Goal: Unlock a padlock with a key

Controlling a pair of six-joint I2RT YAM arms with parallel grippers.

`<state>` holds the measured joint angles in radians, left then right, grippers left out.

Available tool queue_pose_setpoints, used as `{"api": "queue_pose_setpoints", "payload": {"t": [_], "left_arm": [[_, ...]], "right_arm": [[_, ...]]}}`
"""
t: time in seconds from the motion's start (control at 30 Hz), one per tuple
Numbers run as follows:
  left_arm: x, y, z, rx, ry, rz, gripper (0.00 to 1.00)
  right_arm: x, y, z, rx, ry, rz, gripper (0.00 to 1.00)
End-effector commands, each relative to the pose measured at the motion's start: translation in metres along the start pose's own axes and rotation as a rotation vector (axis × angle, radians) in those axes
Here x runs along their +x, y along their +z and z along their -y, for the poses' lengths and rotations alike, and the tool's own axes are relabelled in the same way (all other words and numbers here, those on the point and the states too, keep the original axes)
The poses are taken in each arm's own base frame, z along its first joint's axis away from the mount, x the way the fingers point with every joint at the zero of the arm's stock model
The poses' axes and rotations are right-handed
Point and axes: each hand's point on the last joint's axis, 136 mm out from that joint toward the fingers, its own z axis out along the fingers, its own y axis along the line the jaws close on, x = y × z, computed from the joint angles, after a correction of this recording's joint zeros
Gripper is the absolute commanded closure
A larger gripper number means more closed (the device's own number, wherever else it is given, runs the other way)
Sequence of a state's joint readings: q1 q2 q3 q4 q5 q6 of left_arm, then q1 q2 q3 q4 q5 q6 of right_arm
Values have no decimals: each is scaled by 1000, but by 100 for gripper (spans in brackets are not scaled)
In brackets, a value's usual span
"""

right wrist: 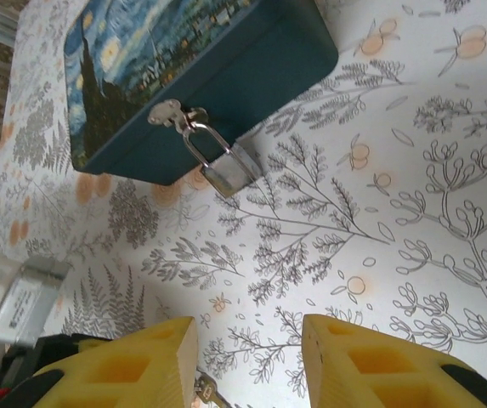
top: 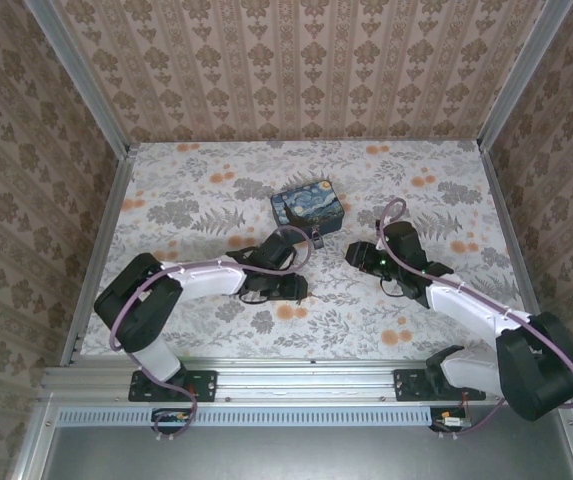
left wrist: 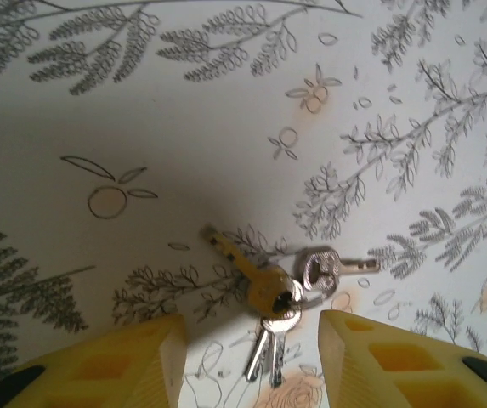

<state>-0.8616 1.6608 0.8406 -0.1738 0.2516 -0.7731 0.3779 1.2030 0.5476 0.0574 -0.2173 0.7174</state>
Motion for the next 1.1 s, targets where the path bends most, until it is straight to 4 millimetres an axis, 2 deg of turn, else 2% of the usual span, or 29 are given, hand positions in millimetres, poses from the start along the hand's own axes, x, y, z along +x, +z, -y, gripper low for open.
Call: {"api": "queue_pose_setpoints", "payload": {"t": [0.0, 0.13, 0.3, 0.5, 0.7, 1.07], "left_arm": [[-21, 7, 1, -9, -102, 74, 55], [-30, 12, -10, -64, -174, 115, 55], [-31, 17, -18, -78, -252, 143, 58], [-45, 21, -5, 80, -349, 222, 58], [-57, 21, 4, 52, -339, 220, 59], [-47, 33, -10, -43, -360, 173, 75]], "right_arm": [[6, 4, -3, -36, 3, -18, 63], [8, 6, -6, -51, -4, -25, 63], [9, 6, -8, -66, -12, -33, 63], [12, 9, -6, -70, -12, -35, 63], [16, 13, -4, -81, -4, -47, 63], [16, 11, -8, -103, -6, -40, 63]]}}
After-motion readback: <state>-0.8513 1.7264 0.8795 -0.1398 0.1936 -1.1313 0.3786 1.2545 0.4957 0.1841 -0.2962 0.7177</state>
